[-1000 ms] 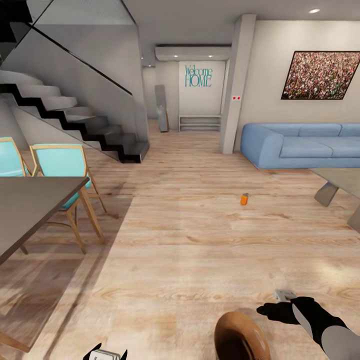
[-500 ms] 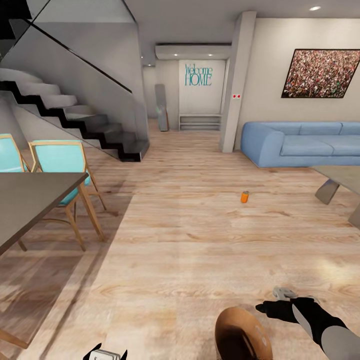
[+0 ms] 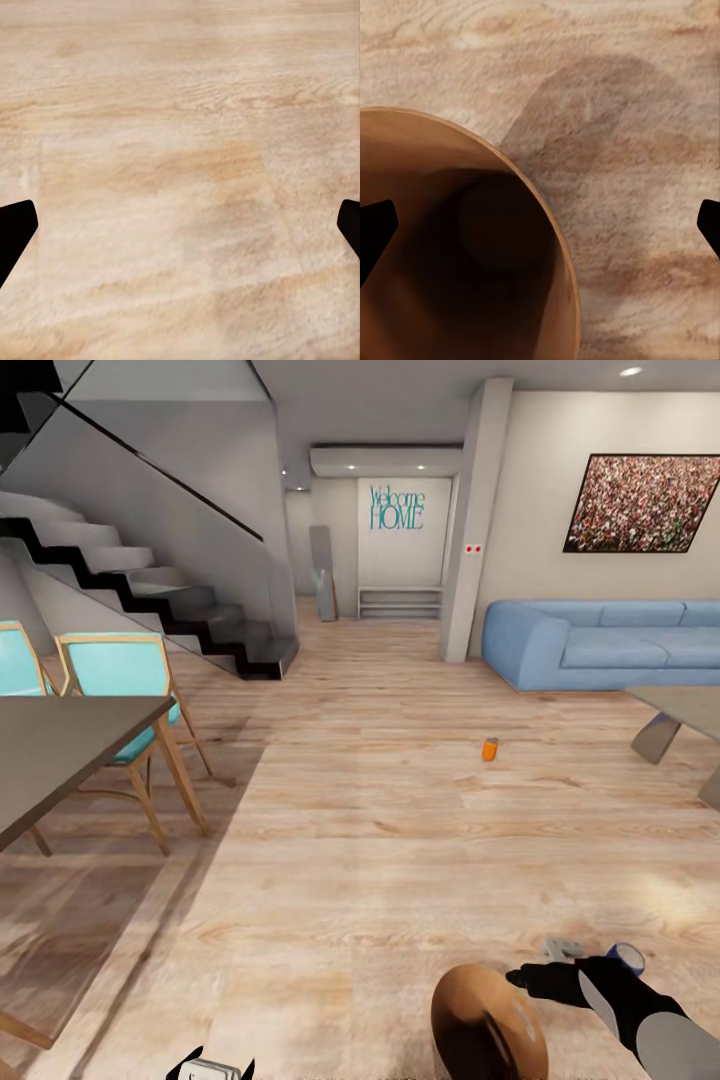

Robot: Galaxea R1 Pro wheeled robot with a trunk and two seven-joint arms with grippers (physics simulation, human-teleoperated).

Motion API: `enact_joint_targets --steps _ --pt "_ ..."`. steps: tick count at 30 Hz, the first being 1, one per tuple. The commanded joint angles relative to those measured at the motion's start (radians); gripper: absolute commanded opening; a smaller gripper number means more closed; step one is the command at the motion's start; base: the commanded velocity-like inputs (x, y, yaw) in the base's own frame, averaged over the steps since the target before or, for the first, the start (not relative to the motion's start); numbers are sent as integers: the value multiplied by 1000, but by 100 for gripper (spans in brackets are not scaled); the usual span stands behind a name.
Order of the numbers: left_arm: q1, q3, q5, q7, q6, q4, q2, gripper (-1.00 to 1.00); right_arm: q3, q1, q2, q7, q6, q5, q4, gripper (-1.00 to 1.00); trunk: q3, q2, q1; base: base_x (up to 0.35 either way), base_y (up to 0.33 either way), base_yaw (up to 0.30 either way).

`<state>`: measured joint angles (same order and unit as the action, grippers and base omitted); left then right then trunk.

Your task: Put the three can of soda from the living room inside the tash can in the kitchen.

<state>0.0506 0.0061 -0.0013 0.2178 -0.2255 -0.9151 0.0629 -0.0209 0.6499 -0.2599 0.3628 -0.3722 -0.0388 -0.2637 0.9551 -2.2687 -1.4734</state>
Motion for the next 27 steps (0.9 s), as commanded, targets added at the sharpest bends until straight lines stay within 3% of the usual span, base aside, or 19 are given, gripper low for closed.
enact_joint_targets --steps 1,21,27 --pt "0 0 0 0 0 0 0 100 0 0 0 0 0 0 0 100 3 -7 -4 0 0 0" --pt "0 -1 -1 0 2 1 0 100 0 1 4 -1 1 0 3 100 66 -147 -81 0 0 0" --pt "0 -1 1 0 1 0 0 100 0 0 4 -2 1 0 3 100 66 -147 -81 0 0 0"
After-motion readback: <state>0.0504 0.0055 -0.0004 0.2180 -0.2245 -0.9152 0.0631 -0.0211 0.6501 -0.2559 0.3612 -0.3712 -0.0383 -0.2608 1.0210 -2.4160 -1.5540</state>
